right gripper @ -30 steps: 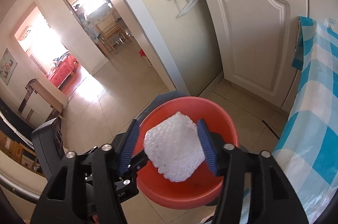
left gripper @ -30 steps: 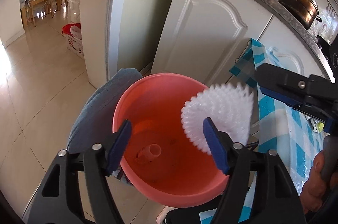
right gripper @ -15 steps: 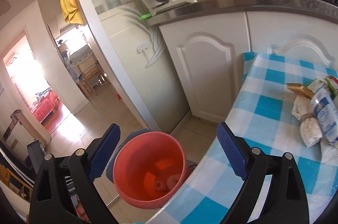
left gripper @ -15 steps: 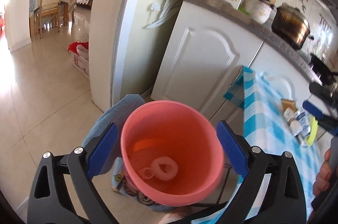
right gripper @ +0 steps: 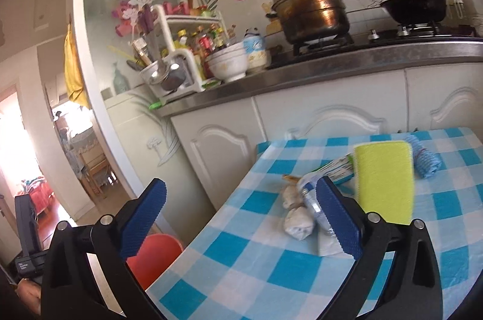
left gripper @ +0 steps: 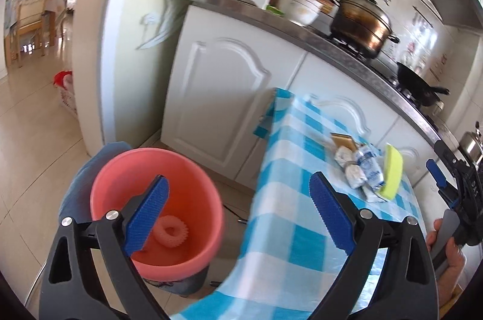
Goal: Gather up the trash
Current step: 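Return to the table and grasp the yellow-green sponge with the left gripper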
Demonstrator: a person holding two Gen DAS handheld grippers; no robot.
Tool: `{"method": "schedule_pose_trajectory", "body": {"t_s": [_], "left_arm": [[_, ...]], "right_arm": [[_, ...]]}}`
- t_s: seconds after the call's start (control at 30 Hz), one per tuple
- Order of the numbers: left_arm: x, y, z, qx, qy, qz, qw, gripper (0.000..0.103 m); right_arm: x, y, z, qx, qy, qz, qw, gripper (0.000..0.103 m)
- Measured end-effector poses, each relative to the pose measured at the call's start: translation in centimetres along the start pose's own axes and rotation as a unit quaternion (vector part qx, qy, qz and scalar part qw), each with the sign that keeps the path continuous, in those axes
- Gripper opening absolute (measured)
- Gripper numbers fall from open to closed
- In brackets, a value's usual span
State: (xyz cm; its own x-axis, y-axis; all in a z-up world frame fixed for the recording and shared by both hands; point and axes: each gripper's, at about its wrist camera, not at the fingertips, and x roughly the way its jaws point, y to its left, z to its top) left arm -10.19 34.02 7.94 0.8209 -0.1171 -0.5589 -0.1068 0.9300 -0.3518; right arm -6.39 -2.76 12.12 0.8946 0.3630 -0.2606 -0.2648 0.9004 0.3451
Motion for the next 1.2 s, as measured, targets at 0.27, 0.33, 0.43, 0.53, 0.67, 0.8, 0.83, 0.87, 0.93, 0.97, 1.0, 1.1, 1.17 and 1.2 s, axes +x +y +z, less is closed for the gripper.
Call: {"method": "schedule_pose_trajectory", "body": {"t_s": [0.27, 0.33, 0.43, 0.53, 0.67, 0.8, 0.83, 0.87, 0.93, 0.97, 1.0, 1.1, 1.17, 1.2], "left_arm": [[0.6, -7.7, 0.4, 0.064, 0.064, -0.020, 0.9957, 0.095], [0.8, -9.5, 0.3, 0.083, 0.075, -0.027, 0.9934, 0.095], [1.4, -12.4, 0.0, 0.106, 0.090, -0.036, 0.9896, 0.095], [2.3, -15.9, -0.4, 0.136, 0.102, -0.063, 0.9835, 0.094], [4.4, -21.7, -1.0, 0.186, 0.112, -0.101, 0.9709, 0.095], [7.8, -27.3, -1.9, 0.204, 0.131, -0.132, 0.9610, 0.095], [9.0, -28.8, -2.1, 0.205, 0.138, -0.142, 0.9586, 0.094], [10.1, -29.9, -2.4, 0.208, 0.143, -0.140, 0.9575, 0.094], [12.8, -32.2, -3.1, 0.216, 0.153, -0.113, 0.9575, 0.094], [13.8, -33.0, -3.4, 0.219, 0.158, -0.110, 0.9565, 0.094], [14.8, -33.8, -3.6, 0.225, 0.162, -0.104, 0.9551, 0.094], [17.1, -35.8, -4.6, 0.245, 0.162, -0.066, 0.9535, 0.094], [18.2, -36.8, -5.2, 0.263, 0.159, -0.047, 0.9505, 0.094], [18.5, -37.1, -5.3, 0.268, 0.156, -0.037, 0.9500, 0.094]], "right_arm": [[-3.9, -13.0, 2.1, 0.122, -0.029, -0.055, 0.991, 0.098], [-3.8, -15.3, 2.1, 0.144, -0.009, -0.061, 0.988, 0.098], [-3.8, -18.2, 1.6, 0.179, 0.006, -0.060, 0.982, 0.098], [-3.7, -21.0, 0.7, 0.221, 0.020, -0.051, 0.974, 0.098], [-3.7, -23.2, 0.1, 0.242, 0.030, -0.066, 0.967, 0.098], [-3.9, -24.7, -0.1, 0.251, 0.027, -0.075, 0.965, 0.098], [-3.9, -24.9, -0.2, 0.253, 0.027, -0.075, 0.964, 0.098], [-3.9, -25.1, -0.3, 0.254, 0.027, -0.076, 0.964, 0.098], [-3.9, -25.2, -0.3, 0.253, 0.029, -0.076, 0.964, 0.098], [-3.8, -25.1, -0.4, 0.251, 0.030, -0.075, 0.965, 0.098], [-3.8, -25.1, -0.4, 0.249, 0.031, -0.073, 0.965, 0.098], [-3.6, -24.9, -0.5, 0.245, 0.032, -0.069, 0.967, 0.098], [-3.4, -24.9, -0.5, 0.241, 0.034, -0.067, 0.967, 0.098], [-3.4, -24.8, -0.6, 0.240, 0.034, -0.068, 0.968, 0.098]]}}
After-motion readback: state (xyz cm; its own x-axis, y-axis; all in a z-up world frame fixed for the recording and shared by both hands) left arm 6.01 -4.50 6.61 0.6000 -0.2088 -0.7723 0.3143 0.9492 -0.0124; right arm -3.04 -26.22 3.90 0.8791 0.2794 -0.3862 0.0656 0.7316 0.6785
